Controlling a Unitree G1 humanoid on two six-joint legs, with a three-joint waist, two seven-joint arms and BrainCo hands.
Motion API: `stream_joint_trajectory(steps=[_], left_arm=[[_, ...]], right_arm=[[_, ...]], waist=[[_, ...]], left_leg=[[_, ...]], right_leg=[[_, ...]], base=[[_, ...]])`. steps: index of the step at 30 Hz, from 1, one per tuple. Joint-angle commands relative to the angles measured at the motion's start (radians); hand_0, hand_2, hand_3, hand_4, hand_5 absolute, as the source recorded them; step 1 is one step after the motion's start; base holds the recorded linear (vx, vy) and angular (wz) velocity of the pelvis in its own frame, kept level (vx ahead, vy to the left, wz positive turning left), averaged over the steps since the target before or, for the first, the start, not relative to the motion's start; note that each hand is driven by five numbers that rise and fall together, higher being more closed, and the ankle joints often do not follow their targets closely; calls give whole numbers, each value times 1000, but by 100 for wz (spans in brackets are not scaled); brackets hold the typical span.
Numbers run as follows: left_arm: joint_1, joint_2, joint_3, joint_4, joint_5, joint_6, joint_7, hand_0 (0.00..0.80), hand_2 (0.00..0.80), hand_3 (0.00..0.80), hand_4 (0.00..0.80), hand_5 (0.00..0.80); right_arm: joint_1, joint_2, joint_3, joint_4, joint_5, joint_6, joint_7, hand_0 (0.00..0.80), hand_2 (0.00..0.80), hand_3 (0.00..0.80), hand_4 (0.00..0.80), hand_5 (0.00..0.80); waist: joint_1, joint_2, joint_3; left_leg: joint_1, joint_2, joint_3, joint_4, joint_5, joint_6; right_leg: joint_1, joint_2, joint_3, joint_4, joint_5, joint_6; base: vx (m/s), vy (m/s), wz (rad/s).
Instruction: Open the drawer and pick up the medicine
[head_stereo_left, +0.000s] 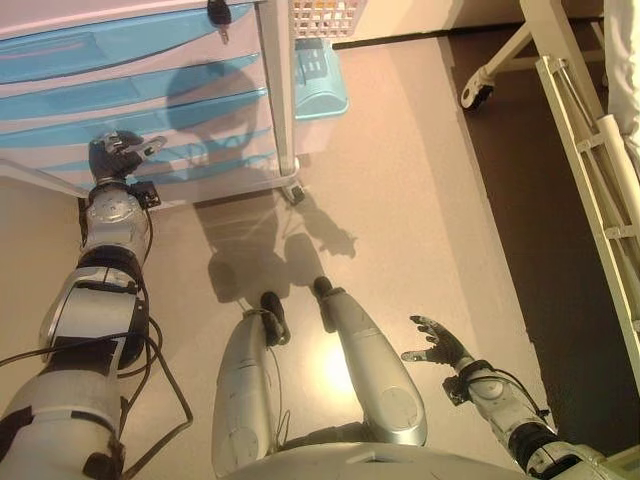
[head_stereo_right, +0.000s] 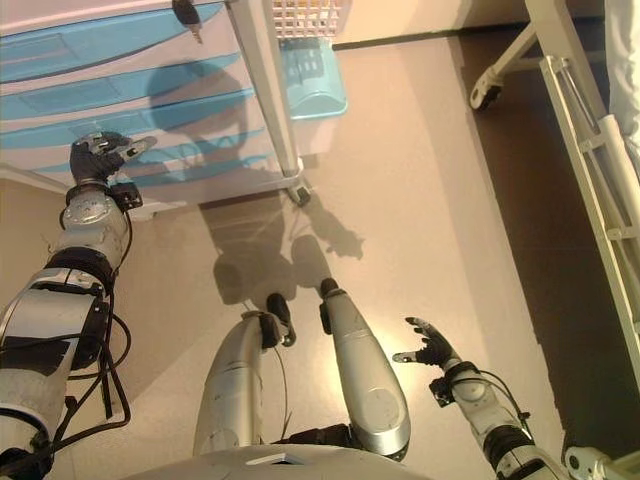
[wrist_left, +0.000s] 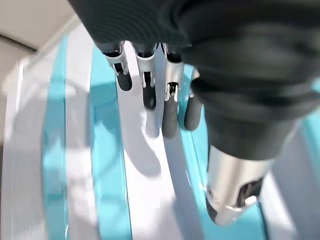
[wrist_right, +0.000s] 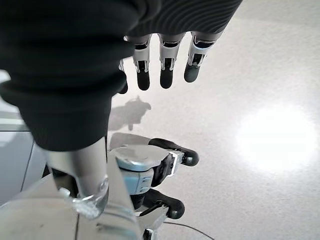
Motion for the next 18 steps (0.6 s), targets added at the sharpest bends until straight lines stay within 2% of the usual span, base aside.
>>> stream_joint_trajectory(steps=[1, 3, 6, 7, 9, 11, 14, 16, 18], left_arm=[[235, -75, 72, -91, -130, -9, -190, 0, 0, 0, 0, 0], [402, -173, 78, -137, -126, -47, -234, 0, 0, 0, 0, 0], [600, -288, 92, -139, -55, -61, -264, 0, 0, 0, 0, 0], [637, -306, 93, -139, -65, -31, -245, 0, 0, 0, 0, 0], [725, -319, 116, -127, 4, -32, -272, 0, 0, 0, 0, 0], [779, -324, 126, -107, 60, -6, -245, 0, 0, 0, 0, 0], [815, -323, 145, -50, 70, 62, -242, 0, 0, 0, 0, 0], [821, -327, 142, -31, 99, 65, -238, 0, 0, 0, 0, 0], [842, -336, 120, 19, 192, 77, -219, 0, 0, 0, 0, 0]], right_arm=[[97, 20, -34, -8, 7, -25, 31, 0, 0, 0, 0, 0], [109, 33, -75, 15, 2, -41, 42, 0, 0, 0, 0, 0], [118, 40, -139, 49, 21, -36, 91, 0, 0, 0, 0, 0], [120, 41, -156, 56, 14, -38, 113, 0, 0, 0, 0, 0], [131, 48, -182, 70, -16, -46, 129, 0, 0, 0, 0, 0], [132, 50, -191, 81, -12, -40, 138, 0, 0, 0, 0, 0], [110, 49, -189, 129, -26, -48, 141, 0, 0, 0, 0, 0], [100, 50, -190, 151, -18, -54, 148, 0, 0, 0, 0, 0], [69, 63, -190, 193, 10, -52, 161, 0, 0, 0, 0, 0]], waist=[[28, 19, -83], [54, 27, -93], [91, 40, -113], [102, 42, -120], [130, 47, -136], [152, 50, -153], [174, 51, -172], [181, 51, -179], [203, 48, -206]], left_leg=[[55, -76, 41, -47, -34, 53], [90, -97, 22, -82, -19, 47], [145, -118, -13, -128, 9, 32], [155, -121, -22, -141, 22, 28], [198, -126, -46, -174, 21, 20], [236, -122, -65, -214, 28, 14], [294, -113, -93, -265, 43, -1], [315, -111, -102, -281, 42, -4], [370, -105, -123, -328, 39, -13]], right_leg=[[81, -39, 14, -208, 135, 45], [126, -51, -1, -228, 125, 44], [203, -59, -28, -259, 102, 32], [218, -60, -36, -266, 98, 26], [265, -63, -62, -266, 71, 16], [302, -63, -87, -271, 54, 8], [362, -61, -113, -287, 32, -1], [385, -63, -121, -297, 27, -3], [440, -66, -144, -325, 11, -6]], base=[[64, -69, 4], [62, -62, 7], [60, -51, 22], [41, -71, 28], [19, -90, 35], [-14, -91, 38], [-13, -80, 21], [-6, -83, 18], [-25, -137, 19]])
